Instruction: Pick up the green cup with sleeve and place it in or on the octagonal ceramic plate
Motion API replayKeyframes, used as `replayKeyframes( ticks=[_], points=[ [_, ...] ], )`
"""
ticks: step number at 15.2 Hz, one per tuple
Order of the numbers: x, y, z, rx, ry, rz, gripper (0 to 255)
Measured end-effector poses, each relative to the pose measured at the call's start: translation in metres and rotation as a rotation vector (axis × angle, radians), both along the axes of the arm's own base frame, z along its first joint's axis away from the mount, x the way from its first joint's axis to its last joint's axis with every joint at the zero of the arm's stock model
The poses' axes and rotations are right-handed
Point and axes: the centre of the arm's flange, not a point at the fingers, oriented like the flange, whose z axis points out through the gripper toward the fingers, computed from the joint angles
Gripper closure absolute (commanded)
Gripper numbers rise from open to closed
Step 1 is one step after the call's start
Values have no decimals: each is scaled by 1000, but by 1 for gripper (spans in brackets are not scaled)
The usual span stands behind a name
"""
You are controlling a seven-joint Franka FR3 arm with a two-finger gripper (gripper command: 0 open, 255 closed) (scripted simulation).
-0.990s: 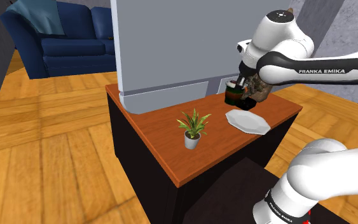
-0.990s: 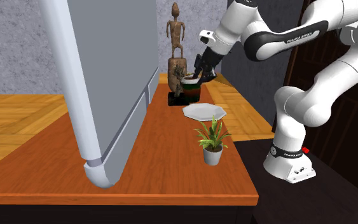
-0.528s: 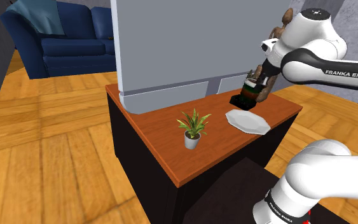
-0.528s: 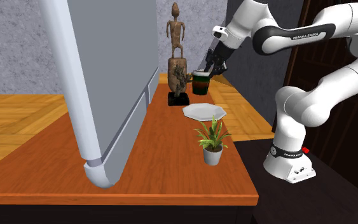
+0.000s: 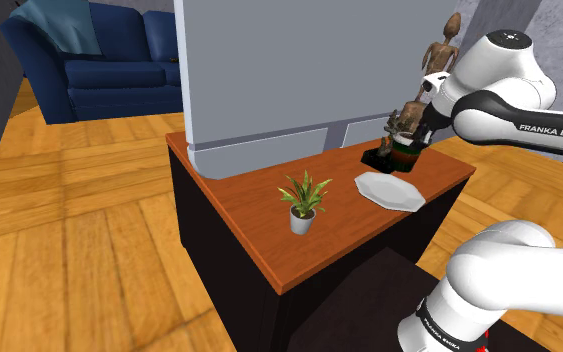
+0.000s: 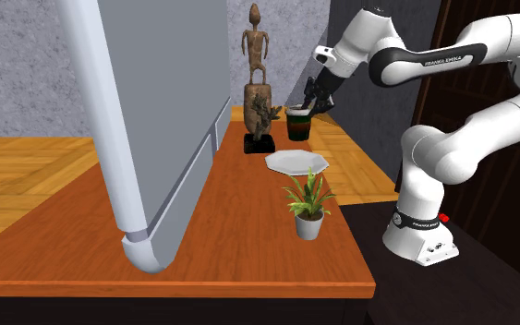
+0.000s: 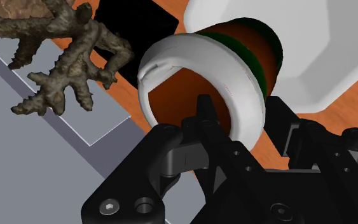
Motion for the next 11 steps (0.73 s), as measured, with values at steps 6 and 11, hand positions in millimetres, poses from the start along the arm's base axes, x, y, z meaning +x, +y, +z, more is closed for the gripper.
replayKeyframes(
  ticks=[6, 11],
  points=[
    [-2, 0, -31, 0, 0, 0, 255],
    [0, 0, -57, 0, 0, 0, 255]
  ],
)
